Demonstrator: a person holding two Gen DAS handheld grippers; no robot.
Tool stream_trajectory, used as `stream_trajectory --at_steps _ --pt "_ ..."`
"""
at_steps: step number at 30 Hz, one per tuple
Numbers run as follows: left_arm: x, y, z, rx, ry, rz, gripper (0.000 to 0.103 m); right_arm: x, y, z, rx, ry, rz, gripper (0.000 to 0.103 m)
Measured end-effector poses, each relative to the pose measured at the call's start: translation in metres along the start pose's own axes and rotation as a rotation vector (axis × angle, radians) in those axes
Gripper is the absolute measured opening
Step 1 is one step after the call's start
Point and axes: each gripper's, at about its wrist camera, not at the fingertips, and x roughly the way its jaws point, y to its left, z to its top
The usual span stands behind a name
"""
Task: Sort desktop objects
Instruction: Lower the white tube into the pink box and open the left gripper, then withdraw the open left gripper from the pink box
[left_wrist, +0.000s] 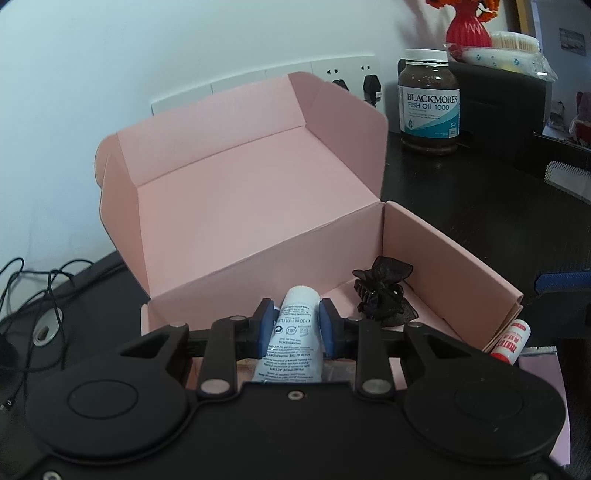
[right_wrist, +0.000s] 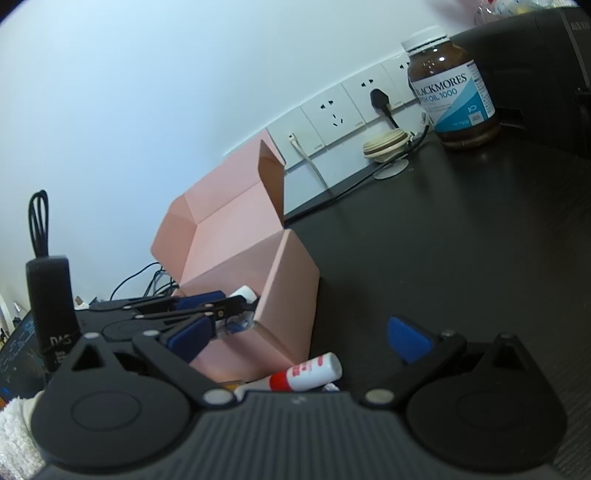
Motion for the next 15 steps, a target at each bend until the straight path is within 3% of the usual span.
stream_trajectory --at_steps 5,7,9,15 --pt "0.000 0.003 -0.002 -0.028 0.000 -0.002 0.032 0.000 0.000 0.000 0.003 0.002 -0.004 0.102" --pt "-0.003 0.005 -0.002 -0.039 -0.016 0.014 0.046 0.000 0.000 0.000 0.002 0.003 -0.005 0.102" --pt "-0.007 0.007 -0.003 -0.048 -0.042 0.026 0.080 0.000 0.001 0.000 0.002 0.003 -0.006 0.102" --pt "-0.026 0.007 0.001 -0.053 -0.114 0.011 0.084 0.001 0.001 0.000 0.005 0.009 -0.006 0.102"
